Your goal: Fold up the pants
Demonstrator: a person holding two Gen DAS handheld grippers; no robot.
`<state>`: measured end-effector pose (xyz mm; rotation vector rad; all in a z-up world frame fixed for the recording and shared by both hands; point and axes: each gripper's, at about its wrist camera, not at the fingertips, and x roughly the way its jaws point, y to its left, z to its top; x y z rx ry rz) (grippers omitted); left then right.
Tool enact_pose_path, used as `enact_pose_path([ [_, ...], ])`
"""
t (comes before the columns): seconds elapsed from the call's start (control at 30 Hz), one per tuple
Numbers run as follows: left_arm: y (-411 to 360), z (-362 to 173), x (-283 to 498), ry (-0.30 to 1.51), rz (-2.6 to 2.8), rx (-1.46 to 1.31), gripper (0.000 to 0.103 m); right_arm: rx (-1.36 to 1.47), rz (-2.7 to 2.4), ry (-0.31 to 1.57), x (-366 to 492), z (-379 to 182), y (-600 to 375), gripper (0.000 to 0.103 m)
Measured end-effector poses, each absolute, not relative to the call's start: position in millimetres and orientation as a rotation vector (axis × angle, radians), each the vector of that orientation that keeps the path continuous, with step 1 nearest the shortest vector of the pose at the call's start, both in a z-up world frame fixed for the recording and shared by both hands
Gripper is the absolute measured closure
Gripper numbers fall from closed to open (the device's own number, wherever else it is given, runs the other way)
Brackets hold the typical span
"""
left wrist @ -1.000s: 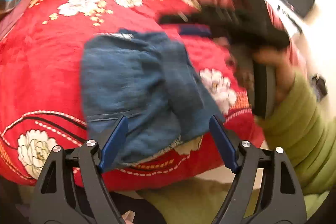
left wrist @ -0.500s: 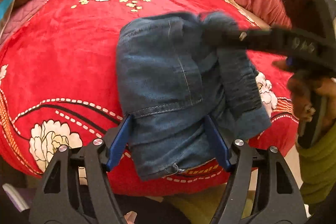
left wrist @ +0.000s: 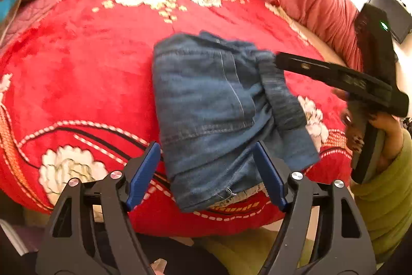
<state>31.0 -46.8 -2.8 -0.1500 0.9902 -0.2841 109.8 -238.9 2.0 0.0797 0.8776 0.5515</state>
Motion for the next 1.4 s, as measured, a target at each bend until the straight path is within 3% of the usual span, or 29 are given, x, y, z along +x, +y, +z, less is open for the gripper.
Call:
enact_pose_path([
  [0.03, -44.0, 0.8, 31.1, 0.977, -0.273, -0.145, 0.027, 0.068, 0.555, 0.854, 103.6, 9.6, -242.4, 0.028],
  [0.33, -5.6, 7.8, 67.2, 0.967, -0.165, -0.156, 0.027, -0.14, 0.714, 0.811, 35.1, 26.8, -227.2, 0.028],
  [0.37, -4.1, 7.5, 73.0, 0.972, -0.171, -0.161, 0.03, -0.184, 0.749, 0.809, 24.2, 25.4, -219.0, 0.028],
  [0.43, -5.6, 7.1, 86.3, 0.988, -0.191, -0.161, 0.056, -0.253, 0.801, 0.805, 10.8, 21.4, -202.8, 0.03],
  [0.6, -25.0, 0.3, 106.4, 1.027, -0.247, -0.135, 0.058, -0.411, 0.88, 0.775, -0.6, 6.9, -159.6, 0.053],
  [0.77, -39.4, -12.6, 111.3, 1.055, -0.254, -0.086, 0.058, -0.562, 0.899, 0.759, 7.8, -12.7, -126.0, 0.057],
  [0.9, -40.2, -20.6, 113.1, 1.072, -0.253, -0.085, 0.058, -0.501, 0.978, 0.853, 19.1, -25.2, -125.8, 0.092],
  [1.4, -41.4, -19.3, 106.9, 1.051, -0.261, -0.098, 0.058, -0.414, 0.975, 0.944, 18.3, -37.1, -142.2, 0.091],
])
